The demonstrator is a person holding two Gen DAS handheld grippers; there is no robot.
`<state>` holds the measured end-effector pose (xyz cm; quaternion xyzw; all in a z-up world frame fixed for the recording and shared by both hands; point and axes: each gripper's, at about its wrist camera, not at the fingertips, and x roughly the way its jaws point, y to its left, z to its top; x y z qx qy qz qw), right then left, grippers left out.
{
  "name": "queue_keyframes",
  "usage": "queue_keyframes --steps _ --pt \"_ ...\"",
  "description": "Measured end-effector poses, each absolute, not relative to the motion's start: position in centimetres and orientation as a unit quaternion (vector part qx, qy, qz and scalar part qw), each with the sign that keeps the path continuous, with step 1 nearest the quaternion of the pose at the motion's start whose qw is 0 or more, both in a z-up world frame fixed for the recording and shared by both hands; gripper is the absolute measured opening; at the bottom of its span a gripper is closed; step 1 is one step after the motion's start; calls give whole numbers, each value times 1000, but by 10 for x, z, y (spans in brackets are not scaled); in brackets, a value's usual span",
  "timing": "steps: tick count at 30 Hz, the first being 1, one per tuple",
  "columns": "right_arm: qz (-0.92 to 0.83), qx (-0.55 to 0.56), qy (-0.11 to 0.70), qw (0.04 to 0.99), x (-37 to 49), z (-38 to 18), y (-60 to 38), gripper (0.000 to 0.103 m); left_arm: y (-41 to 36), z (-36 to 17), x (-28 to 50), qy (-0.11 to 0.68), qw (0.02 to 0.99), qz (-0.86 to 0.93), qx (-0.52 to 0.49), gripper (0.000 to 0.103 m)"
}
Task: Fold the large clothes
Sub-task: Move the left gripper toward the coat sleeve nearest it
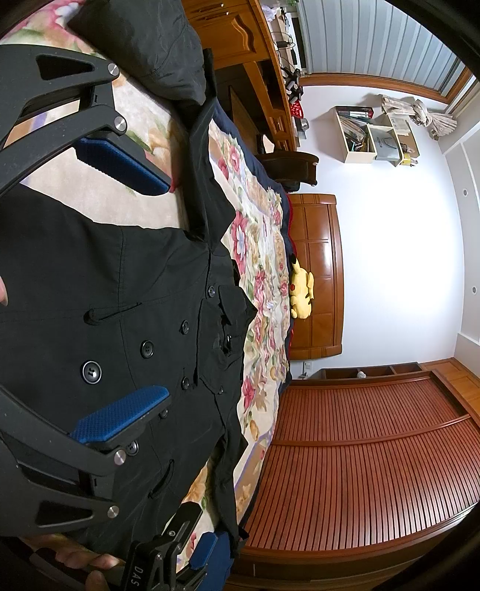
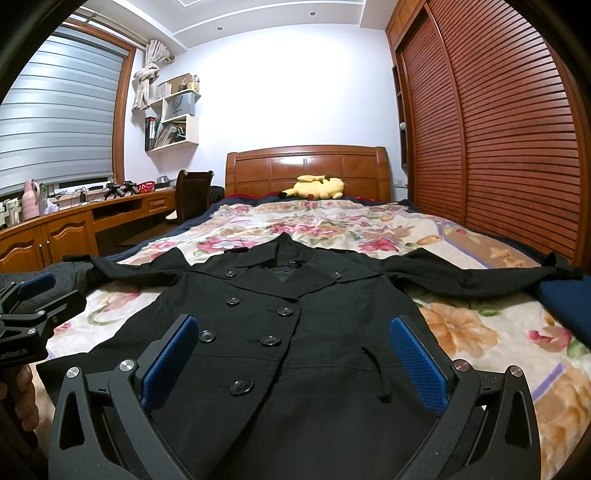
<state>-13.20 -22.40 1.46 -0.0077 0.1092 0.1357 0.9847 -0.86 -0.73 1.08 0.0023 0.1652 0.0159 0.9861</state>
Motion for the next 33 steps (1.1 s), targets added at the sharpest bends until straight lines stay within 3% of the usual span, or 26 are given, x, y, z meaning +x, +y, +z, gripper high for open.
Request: queue_keyframes --steps 15,33 --pt "168 -15 113 979 -132 16 -217 103 1 14 -2 176 984 32 23 103" --pt "241 -31 119 963 -116 29 -210 103 95 -4 33 246 966 81 -27 103"
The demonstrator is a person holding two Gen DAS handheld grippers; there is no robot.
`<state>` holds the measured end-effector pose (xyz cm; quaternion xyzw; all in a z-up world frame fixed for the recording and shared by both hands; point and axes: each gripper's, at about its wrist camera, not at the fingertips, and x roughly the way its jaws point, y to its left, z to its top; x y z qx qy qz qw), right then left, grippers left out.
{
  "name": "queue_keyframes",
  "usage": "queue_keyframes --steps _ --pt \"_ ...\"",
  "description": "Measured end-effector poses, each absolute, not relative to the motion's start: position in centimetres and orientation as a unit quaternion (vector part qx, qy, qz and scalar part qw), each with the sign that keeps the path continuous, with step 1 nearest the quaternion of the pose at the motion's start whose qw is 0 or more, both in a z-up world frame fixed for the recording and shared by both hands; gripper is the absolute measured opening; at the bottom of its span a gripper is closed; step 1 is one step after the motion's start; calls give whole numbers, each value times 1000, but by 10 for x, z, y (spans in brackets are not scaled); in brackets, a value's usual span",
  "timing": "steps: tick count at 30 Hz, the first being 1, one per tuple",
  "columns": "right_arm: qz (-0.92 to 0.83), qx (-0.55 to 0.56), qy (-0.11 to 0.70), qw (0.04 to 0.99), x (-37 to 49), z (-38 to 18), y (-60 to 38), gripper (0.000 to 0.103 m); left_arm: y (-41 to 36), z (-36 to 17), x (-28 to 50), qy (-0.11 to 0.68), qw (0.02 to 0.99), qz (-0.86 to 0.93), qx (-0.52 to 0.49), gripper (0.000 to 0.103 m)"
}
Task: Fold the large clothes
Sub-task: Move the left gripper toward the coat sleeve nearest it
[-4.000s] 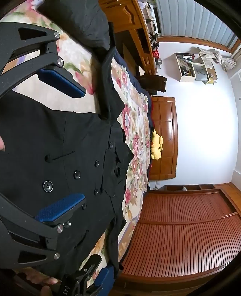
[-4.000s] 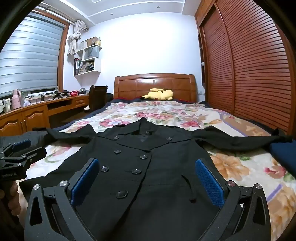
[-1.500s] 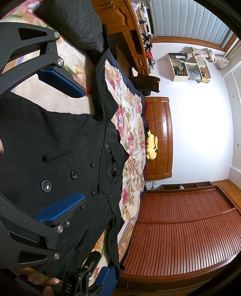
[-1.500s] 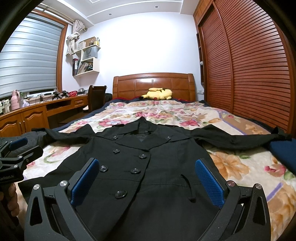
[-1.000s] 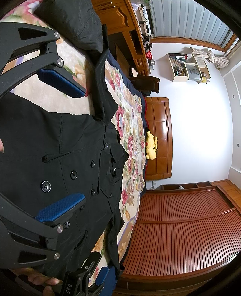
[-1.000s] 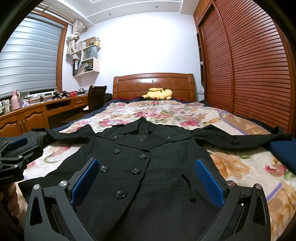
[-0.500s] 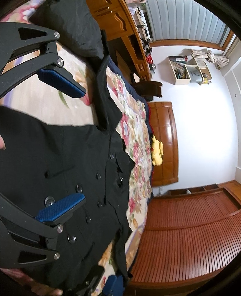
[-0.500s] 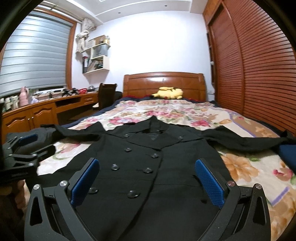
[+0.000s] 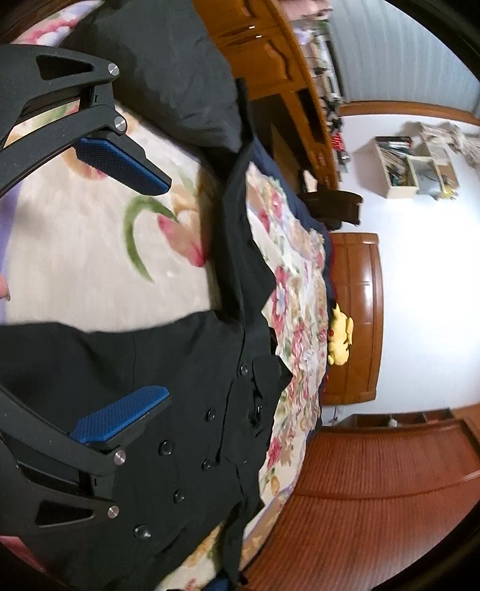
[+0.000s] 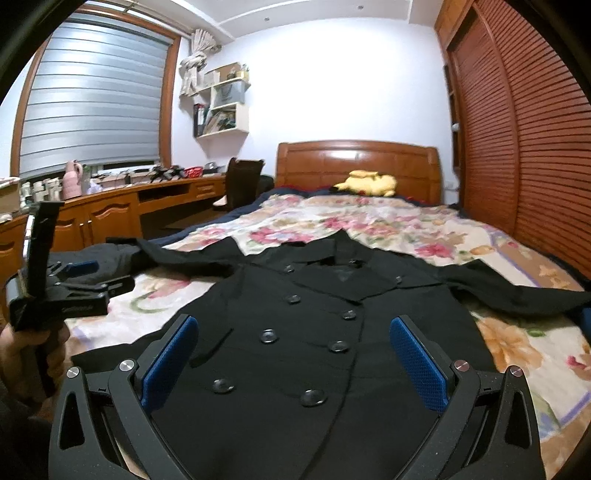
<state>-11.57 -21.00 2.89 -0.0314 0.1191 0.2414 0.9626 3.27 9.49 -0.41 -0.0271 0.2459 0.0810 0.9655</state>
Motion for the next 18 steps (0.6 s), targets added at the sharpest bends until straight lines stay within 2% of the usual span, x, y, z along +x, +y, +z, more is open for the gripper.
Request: queue_keyframes --steps 5,18 --pt "239 -49 105 964 -113 35 -208 103 120 -5 36 257 962 81 -47 103" --pt "263 -85 113 955 -78 56 -174 103 173 -2 67 280 953 116 -17 103"
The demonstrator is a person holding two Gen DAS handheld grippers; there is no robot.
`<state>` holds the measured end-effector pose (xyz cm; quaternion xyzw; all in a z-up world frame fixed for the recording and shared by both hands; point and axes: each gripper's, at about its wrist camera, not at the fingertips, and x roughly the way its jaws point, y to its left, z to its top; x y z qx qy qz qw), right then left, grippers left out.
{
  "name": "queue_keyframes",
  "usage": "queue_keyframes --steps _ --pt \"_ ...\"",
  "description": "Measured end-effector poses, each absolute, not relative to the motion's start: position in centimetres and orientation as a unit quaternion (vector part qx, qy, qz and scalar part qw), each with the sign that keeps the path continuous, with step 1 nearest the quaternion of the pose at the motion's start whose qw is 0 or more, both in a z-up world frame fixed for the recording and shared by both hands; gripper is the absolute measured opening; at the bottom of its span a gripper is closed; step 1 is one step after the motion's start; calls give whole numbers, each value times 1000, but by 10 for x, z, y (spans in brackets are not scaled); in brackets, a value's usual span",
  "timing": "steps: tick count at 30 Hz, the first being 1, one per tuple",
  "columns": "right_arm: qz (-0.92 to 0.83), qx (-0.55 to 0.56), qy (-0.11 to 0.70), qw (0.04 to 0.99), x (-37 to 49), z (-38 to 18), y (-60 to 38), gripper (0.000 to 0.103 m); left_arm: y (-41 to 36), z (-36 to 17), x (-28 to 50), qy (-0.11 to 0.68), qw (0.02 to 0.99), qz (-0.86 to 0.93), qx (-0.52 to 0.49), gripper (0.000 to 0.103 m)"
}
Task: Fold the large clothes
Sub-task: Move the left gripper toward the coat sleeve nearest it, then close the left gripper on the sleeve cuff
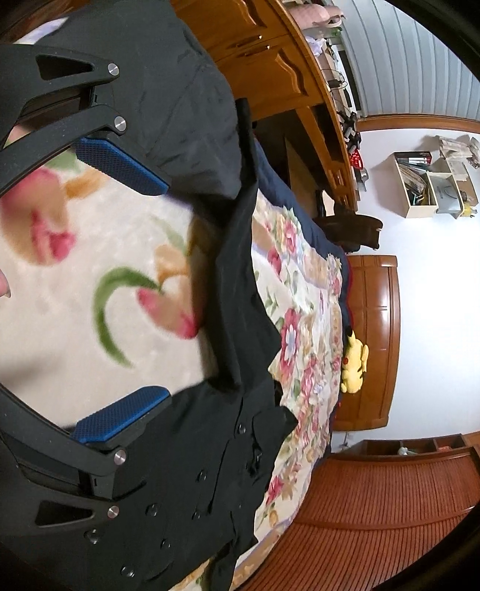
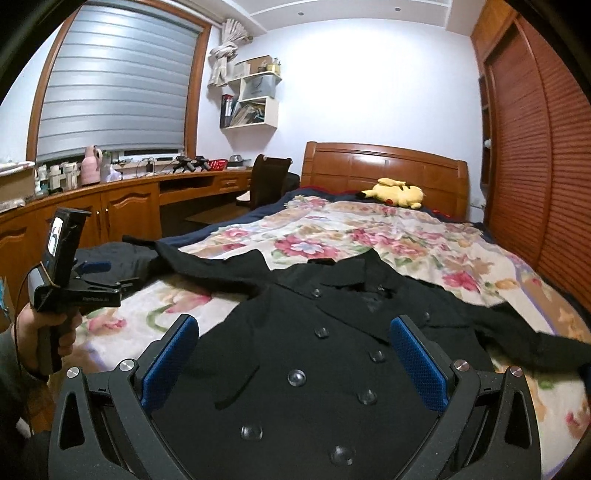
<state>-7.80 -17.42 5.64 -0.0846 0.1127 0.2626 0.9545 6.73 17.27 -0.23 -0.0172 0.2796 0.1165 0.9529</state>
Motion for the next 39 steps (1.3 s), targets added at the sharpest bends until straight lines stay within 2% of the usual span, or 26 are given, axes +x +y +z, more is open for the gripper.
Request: queue_keyframes --steps 7,11,18,23,25,39 --pt "280 -95 145 944 -43 54 -150 103 197 -7 100 300 948 103 -26 103" --pt "289 -98 168 937 -25 36 -144 103 213 -8 116 310 944 92 -62 103" --pt "287 -100 218 928 6 -3 -143 103 231 -10 149 326 937 103 -66 102" --pt "292 -117 241 918 21 -16 -125 103 251 -14 177 351 926 106 -94 72" --pt "293 -117 247 916 26 -15 -124 103 257 -16 186 356 922 113 -102 67" --pt "292 -111 277 909 32 -14 -112 103 285 -38 216 370 905 170 -124 65"
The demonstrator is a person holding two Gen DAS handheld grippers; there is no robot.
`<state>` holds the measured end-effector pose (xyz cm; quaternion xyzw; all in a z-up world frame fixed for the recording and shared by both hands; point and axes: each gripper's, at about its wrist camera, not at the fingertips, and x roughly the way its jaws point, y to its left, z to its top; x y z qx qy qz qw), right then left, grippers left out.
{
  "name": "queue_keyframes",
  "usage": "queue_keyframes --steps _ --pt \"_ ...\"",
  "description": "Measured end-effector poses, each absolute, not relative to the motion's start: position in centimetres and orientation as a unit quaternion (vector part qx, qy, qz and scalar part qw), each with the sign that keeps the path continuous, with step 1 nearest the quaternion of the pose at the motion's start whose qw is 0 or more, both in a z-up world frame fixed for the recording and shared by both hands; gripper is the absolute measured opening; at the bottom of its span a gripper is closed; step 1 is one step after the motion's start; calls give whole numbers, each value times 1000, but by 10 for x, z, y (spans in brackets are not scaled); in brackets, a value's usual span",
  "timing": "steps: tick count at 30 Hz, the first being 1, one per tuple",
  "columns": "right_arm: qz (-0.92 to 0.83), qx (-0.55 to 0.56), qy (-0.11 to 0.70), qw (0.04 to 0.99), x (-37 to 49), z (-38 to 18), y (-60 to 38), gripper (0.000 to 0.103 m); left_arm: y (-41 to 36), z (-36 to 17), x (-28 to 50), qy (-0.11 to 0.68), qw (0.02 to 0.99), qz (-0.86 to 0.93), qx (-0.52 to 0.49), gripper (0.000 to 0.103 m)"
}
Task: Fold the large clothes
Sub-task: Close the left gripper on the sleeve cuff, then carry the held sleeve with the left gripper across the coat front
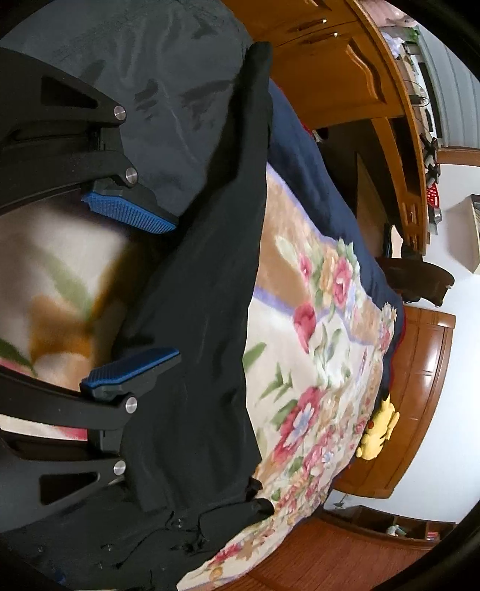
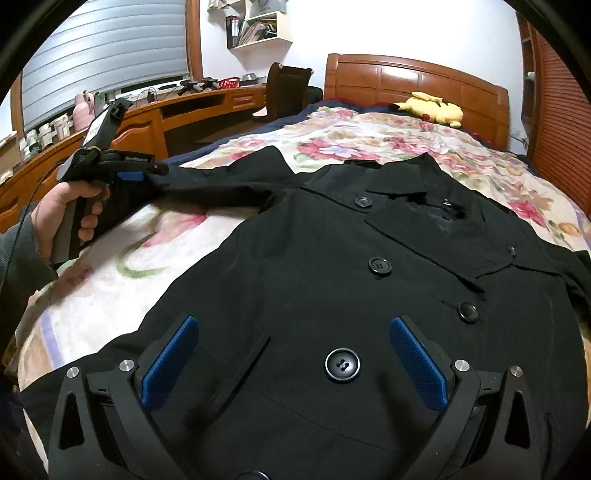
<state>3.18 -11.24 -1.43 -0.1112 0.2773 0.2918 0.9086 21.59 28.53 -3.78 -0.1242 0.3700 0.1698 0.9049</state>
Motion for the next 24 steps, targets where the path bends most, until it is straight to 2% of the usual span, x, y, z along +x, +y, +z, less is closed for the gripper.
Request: queue_keyframes --steps 1,2,3,5,6,7,8,13,19,24 --pt "292 -113 277 908 32 -14 -112 103 284 -38 217 368 906 171 -118 60" --pt "292 -115 277 908 31 -15 -111 103 284 -37 219 367 907 172 -113 50" --pt "293 -115 276 908 32 -15 -112 103 284 -37 221 368 907 175 -109 45" --pt "293 -115 276 908 33 -15 -112 103 285 -36 227 372 905 182 -100 27" --pt "293 -114 275 909 33 -15 -113 103 287 -36 230 374 903 184 -98 23" --pt "293 -113 275 909 33 -15 -113 103 288 -36 232 376 902 189 -96 13" --pt "293 -112 275 909 33 -15 -114 103 288 -35 233 376 901 193 -93 8" --pt "296 -107 275 908 35 -15 -116 103 264 -17 226 357 915 174 -67 2" --pt "301 -89 265 912 28 0 -134 103 200 26 203 323 939 118 -24 1" --pt "265 -91 224 933 15 18 -165 103 139 43 191 315 947 61 15 2"
